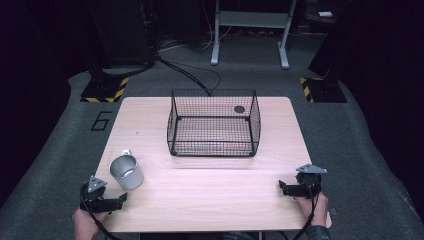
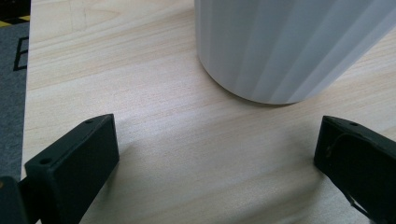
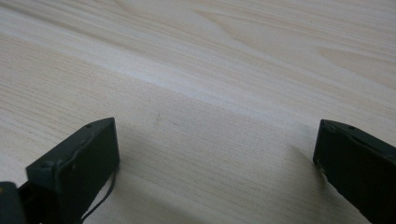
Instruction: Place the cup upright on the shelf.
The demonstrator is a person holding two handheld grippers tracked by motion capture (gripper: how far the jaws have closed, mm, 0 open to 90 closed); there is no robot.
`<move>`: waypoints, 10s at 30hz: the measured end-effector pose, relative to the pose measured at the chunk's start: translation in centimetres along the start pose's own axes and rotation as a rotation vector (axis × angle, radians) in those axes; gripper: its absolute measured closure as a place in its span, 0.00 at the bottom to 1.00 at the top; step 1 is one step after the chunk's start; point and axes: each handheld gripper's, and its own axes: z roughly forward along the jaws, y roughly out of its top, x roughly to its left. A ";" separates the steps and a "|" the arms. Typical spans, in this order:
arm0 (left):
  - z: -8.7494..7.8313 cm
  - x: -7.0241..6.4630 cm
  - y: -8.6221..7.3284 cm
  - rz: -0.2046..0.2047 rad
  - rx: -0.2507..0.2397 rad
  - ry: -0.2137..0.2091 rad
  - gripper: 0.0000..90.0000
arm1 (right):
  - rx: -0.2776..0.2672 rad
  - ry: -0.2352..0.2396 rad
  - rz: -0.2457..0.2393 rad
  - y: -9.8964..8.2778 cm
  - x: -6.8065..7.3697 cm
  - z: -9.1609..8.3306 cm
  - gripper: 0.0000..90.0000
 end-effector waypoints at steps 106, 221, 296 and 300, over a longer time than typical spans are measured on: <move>-1.2 -3.7 9.3 0.025 -0.103 0.012 0.07 | -0.012 -0.007 -0.001 0.0 0.0 0.0 0.02; -2.8 -16.0 20.1 0.395 -0.154 -0.410 0.07 | 0.005 0.027 -0.005 0.4 0.2 0.5 0.00; 3.6 -19.7 32.2 0.426 -0.169 -0.397 0.07 | 0.007 0.029 -0.003 0.4 0.2 0.5 0.00; 4.5 -20.0 32.5 0.425 -0.163 -0.390 0.07 | 0.004 0.028 0.004 0.5 0.3 0.5 0.00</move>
